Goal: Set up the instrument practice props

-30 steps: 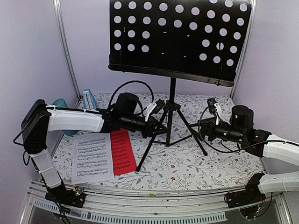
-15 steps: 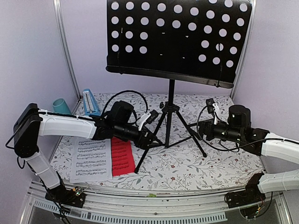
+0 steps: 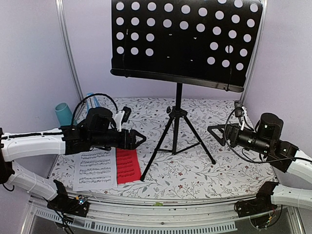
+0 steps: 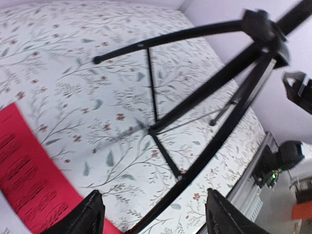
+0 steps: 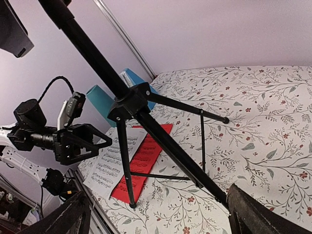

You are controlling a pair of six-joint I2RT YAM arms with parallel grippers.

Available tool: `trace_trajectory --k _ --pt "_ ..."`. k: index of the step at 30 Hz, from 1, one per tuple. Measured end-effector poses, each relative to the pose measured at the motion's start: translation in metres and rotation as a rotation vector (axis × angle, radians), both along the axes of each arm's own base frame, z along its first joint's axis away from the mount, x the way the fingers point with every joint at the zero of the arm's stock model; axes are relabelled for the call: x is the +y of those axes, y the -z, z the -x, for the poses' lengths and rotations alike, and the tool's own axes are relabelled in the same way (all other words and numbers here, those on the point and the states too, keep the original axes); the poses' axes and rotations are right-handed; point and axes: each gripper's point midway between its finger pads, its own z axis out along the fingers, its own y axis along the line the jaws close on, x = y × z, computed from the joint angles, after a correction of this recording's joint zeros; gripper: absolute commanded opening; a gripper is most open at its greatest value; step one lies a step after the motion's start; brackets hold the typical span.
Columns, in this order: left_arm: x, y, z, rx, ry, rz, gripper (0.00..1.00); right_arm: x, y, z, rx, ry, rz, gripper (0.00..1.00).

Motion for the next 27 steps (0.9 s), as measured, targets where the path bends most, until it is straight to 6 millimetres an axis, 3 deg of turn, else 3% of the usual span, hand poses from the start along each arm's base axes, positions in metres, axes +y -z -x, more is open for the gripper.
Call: trace_trajectory --k 6,10,17,22,27 --pt "0.083 0.024 -0.022 0.131 -0.406 -0.167 0.77 0.013 0.020 0.014 0.051 -0.104 -0.017 0.99" --pt "0.167 0.039 -0.045 0.183 -0.720 -0.272 0.82 0.020 0.039 0.015 0.101 -0.137 -0.024 0.99" --pt "0.287 0.080 -0.062 0.257 -1.066 -0.401 0.91 0.032 0.046 0.013 0.115 -0.185 -0.032 0.99" --pt "0.335 0.100 -0.075 0.257 -1.140 -0.426 0.87 0.036 0.049 0.015 0.114 -0.213 -0.028 0.99" --pt "0.357 0.105 -0.100 0.202 -1.110 -0.408 0.82 0.034 0.053 0.017 0.101 -0.213 -0.035 0.99"
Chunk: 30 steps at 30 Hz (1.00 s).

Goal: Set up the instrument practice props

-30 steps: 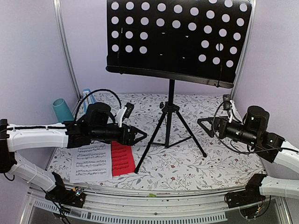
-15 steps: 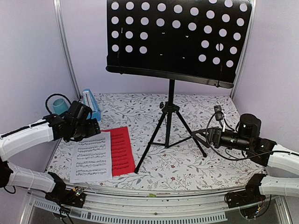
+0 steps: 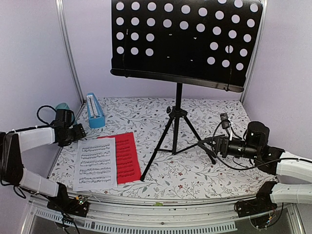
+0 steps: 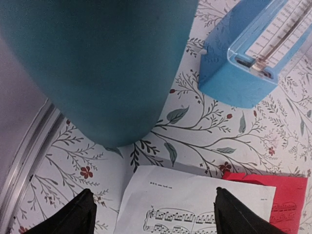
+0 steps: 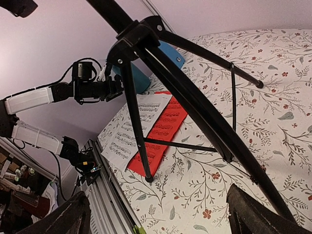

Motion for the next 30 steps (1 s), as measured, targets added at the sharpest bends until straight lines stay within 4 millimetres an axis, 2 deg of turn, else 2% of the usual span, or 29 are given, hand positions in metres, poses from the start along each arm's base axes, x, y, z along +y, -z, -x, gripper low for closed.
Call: trace_trajectory --k 5,10,20,26,30 --pt "0.005 0.023 -0.023 0.036 0.064 0.001 0.69 -0.004 0.006 0.002 -0.001 0.012 -0.008 0.99" --pt "0.003 0.047 -0.026 0.089 0.097 0.022 0.66 -0.005 0.012 0.001 0.014 0.027 -0.011 0.99" --pt "0.004 0.054 -0.046 0.114 0.077 0.046 0.55 -0.001 0.019 -0.006 0.022 0.032 -0.004 0.99" --pt "0.007 0.064 -0.039 0.159 0.041 0.063 0.53 0.000 0.018 -0.007 0.014 0.032 -0.010 0.99" --pt "0.010 0.067 -0.034 0.180 0.019 0.061 0.55 0.001 0.017 -0.008 0.009 0.032 -0.014 0.99"
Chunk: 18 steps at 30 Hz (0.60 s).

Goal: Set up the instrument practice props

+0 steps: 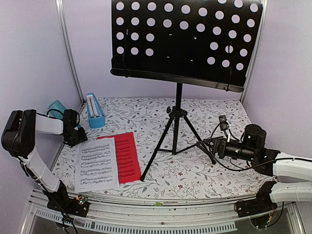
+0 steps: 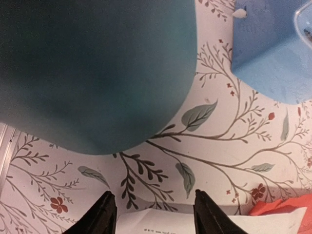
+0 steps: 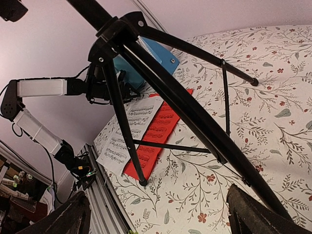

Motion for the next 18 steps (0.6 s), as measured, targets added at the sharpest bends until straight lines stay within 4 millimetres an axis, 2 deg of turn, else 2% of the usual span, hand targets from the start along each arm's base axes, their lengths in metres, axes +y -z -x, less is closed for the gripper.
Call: trace_trajectory --k 9,18 --pt "0.005 0.002 0.013 0.027 -0.035 -0.021 0.54 0.001 0.000 -0.001 -0.001 -0.001 -0.002 0.99" --pt "0.005 0.004 0.018 0.045 -0.050 -0.028 0.43 0.001 0.000 0.000 -0.006 -0.001 -0.007 0.99"
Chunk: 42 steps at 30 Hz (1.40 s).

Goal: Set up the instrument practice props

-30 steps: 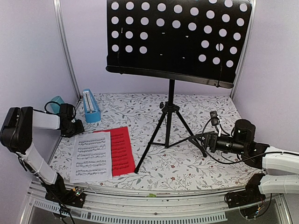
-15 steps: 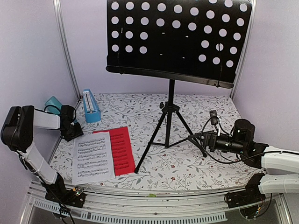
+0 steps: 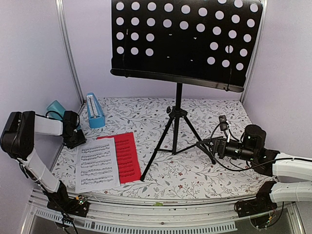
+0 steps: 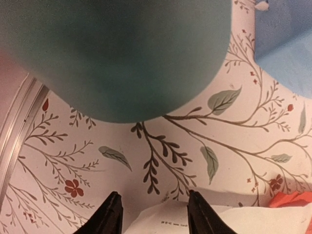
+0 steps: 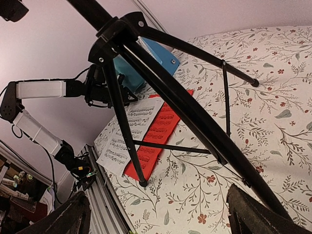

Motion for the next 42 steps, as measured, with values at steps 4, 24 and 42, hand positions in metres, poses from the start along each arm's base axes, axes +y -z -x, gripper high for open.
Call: trace_trajectory --k 4,24,42 --pt "0.000 0.001 0.001 0.006 0.002 -0.005 0.34 0.000 0.002 0.000 0.003 0.000 0.003 0.99" --pt "-0.047 -0.026 0.000 -0.005 0.154 -0.030 0.00 -0.003 -0.001 0.004 -0.010 0.000 -0.008 0.99" --pt "-0.216 -0.200 0.071 -0.282 0.616 0.022 0.00 0.001 -0.035 0.029 -0.193 -0.061 -0.036 0.99"
